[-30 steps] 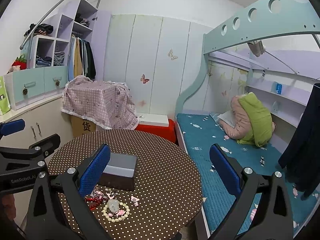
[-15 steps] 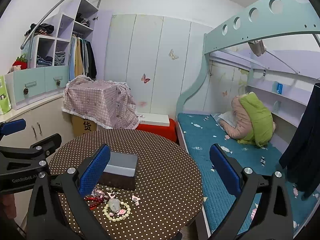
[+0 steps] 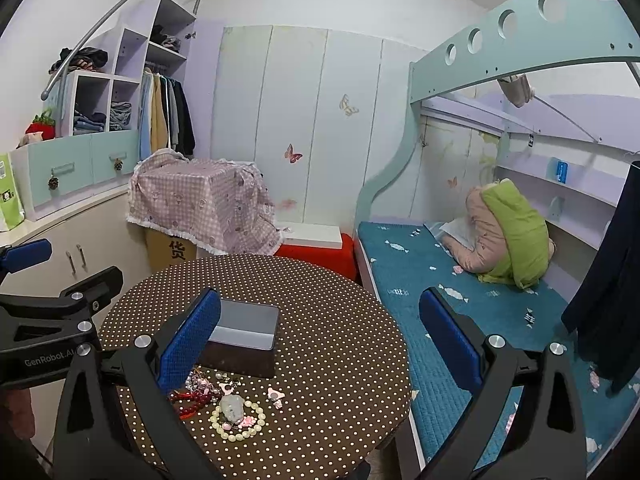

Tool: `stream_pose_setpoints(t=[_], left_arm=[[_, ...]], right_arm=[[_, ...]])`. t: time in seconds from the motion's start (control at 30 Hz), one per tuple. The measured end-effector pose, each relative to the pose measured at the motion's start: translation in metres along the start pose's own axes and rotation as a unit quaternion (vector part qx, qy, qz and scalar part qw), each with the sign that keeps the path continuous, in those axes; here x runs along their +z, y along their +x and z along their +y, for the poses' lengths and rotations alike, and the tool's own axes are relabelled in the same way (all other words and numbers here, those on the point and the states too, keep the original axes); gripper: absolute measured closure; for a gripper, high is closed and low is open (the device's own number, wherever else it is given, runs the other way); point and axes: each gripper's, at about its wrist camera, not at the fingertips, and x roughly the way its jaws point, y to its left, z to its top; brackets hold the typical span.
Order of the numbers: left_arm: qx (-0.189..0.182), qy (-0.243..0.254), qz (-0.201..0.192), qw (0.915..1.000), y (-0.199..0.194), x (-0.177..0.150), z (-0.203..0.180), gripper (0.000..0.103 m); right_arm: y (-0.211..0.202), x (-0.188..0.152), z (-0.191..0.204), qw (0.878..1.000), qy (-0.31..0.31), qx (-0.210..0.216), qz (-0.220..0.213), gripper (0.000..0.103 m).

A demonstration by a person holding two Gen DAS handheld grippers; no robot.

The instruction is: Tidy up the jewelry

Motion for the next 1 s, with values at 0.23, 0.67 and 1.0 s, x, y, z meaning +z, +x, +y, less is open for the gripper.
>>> stream_pose_setpoints(t=[0.23,0.67,1.0], left_arm=[[0.0,0.0,0.001,1.0,0.002,0.001,0.001,0.005],[-0.001,0.0,0.011,0.9999,0.01,-0.001,0.0,0.005],[0.004,0.001,0.059,0.9983,0.039,-0.017,0.003,0.005]], right_arm=[[0.002,0.001,0.001,1.0,0.002,0.003,0.003,0.007],[0.008,-0.002,-0.001,1.0,0.002,0.004,0.011,0.007],[0.03,-0.016,0.002,0.999,0.003,0.015,0.049,0.007]])
